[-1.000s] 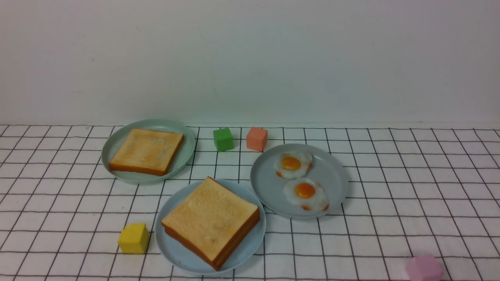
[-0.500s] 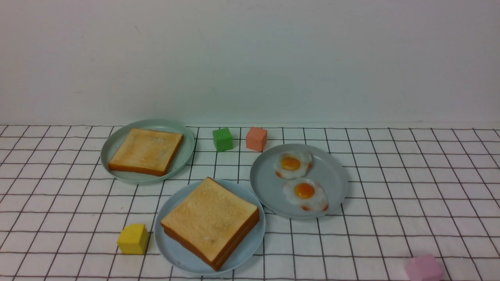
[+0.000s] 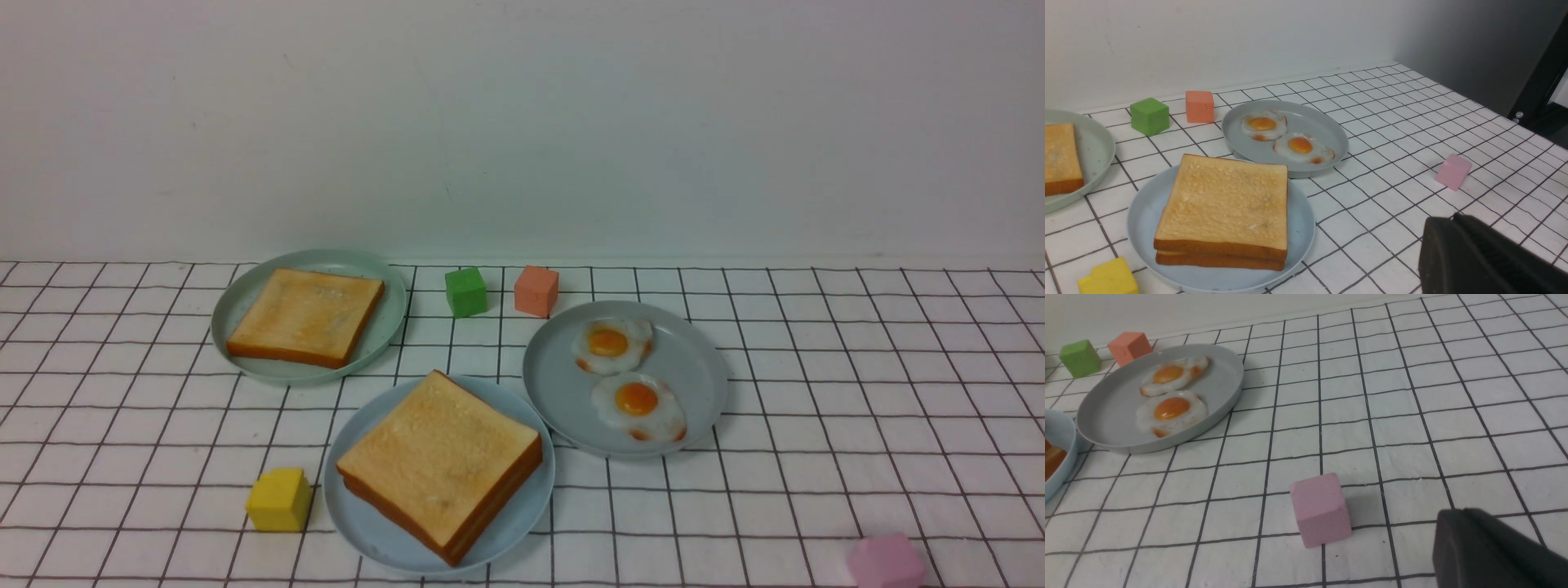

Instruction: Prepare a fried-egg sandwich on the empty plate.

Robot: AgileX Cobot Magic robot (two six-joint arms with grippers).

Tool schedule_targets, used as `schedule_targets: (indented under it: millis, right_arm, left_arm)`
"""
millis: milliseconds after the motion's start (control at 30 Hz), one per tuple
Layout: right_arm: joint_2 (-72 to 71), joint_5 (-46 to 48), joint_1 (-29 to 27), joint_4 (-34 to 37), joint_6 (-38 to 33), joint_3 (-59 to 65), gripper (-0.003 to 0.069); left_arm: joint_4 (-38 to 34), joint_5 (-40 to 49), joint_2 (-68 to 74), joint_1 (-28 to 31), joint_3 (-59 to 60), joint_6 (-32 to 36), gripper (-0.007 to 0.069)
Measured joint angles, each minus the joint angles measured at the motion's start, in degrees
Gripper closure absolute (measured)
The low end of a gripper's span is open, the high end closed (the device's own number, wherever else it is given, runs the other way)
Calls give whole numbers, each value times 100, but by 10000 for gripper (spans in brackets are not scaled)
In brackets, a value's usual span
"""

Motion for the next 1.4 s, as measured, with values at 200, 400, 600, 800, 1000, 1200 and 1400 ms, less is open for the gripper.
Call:
schedule_targets:
  millis: [200, 400, 600, 800, 1000, 1200, 1400]
  right_arm:
    - [0, 0, 0, 0, 0, 0, 662]
    - [0, 0, 0, 0, 0, 0, 657]
    - [0, 0, 0, 0, 0, 0, 653]
    - [0, 0, 0, 0, 0, 0, 648]
    - [0, 0, 0, 0, 0, 0, 641]
    - [0, 0, 0, -7, 0, 0, 635]
    - [0, 0, 0, -2, 0, 0, 630]
  left_arm:
    - [5, 0, 0, 0, 0, 0, 602]
    - [-83, 0, -19, 170, 30, 207, 604]
    - [-1662, -42, -633, 1967, 194, 1513, 638]
    - [-2828, -82, -1148, 3878, 870, 2630, 638]
    - [-2955, 983, -1154, 4521, 1108, 2627, 638]
    - [-2966, 1121, -1154, 4521, 1124, 2611, 638]
    - [-2966, 1121, -1154, 4521, 1124, 2602, 638]
